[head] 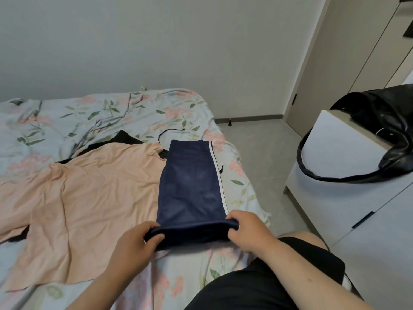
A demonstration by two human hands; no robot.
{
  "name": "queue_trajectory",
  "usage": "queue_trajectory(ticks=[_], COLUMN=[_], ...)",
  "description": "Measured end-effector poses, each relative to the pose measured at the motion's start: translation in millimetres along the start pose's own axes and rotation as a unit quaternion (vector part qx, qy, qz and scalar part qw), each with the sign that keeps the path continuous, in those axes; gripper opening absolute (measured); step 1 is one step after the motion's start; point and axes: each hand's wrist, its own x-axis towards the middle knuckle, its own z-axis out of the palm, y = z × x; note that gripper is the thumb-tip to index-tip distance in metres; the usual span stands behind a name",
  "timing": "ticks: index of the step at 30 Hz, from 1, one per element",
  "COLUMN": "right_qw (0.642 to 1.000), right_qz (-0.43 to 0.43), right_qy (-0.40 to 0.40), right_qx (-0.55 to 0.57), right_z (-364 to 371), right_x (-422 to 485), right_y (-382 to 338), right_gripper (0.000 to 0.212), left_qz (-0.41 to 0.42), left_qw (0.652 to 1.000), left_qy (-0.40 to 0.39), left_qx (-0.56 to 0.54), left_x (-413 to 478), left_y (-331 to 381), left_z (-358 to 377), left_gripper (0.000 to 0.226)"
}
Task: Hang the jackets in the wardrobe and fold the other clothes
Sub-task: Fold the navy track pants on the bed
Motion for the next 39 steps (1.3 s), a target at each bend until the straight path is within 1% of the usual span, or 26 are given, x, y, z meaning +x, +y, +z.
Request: queue_trajectory(ticks=[2, 4, 7, 10, 13, 16, 21, 25, 28, 32, 36, 39], right_qw=[0.996, 0.983, 0.955, 0.925, 0.896, 0.87, 0.824, 0.798, 0.8, 0.821, 0.847, 0.87], right_qz=[0.009, 0.002, -0.018, -0.056, -0.102, -0.148, -0.229, -0.28, -0.279, -0.241, -0.172, -0.103], right_qy=[0.068, 0.131, 0.194, 0.221, 0.247, 0.265, 0.268, 0.272, 0.287, 0.296, 0.293, 0.275], right_qx=[0.064, 0.128, 0.225, 0.304, 0.355, 0.389, 0.444, 0.459, 0.447, 0.424, 0.408, 0.395], right_z=[-14.4, -35.0, -82.5, -130.9, -173.1, -212.8, -269.0, -301.7, -313.1, -307.3, -283.1, -259.5], right_x=[1.3, 5.3, 13.2, 17.3, 14.3, 4.2, -22.5, -37.2, -37.5, -22.1, 8.1, 39.9], right_y=[-8.2, -22.8, -53.7, -90.8, -127.3, -159.7, -204.6, -232.6, -241.5, -235.4, -216.5, -198.3], right_gripper=[0.025, 0.028, 0.017, 0.012, 0.012, 0.011, 0.011, 0.01, 0.008, 0.01, 0.012, 0.011], left_qz=[0.009, 0.027, 0.038, 0.056, 0.073, 0.123, 0.21, 0.249, 0.249, 0.226, 0.184, 0.144], left_qw=[1.0, 0.996, 0.973, 0.938, 0.901, 0.883, 0.854, 0.828, 0.832, 0.85, 0.878, 0.9], left_qy=[0.029, 0.07, 0.134, 0.179, 0.199, 0.213, 0.214, 0.208, 0.202, 0.173, 0.155, 0.13], left_qx=[-0.01, -0.057, -0.185, -0.293, -0.378, -0.4, -0.424, -0.458, -0.452, -0.443, -0.414, -0.391], left_x=[18.4, 38.5, 69.5, 97.6, 116.6, 123.3, 117.3, 111.1, 114.9, 128.7, 152.4, 175.2], left_y=[16.0, 37.1, 74.1, 115.4, 156.2, 191.6, 238.3, 264.2, 273.5, 265.9, 237.6, 209.9], left_z=[-17.0, -36.0, -70.8, -110.2, -149.1, -186.0, -243.3, -276.7, -286.3, -280.9, -258.8, -234.4], left_gripper=[0.028, 0.03, 0.028, 0.025, 0.02, 0.014, 0.02, 0.013, 0.013, 0.008, 0.006, 0.011])
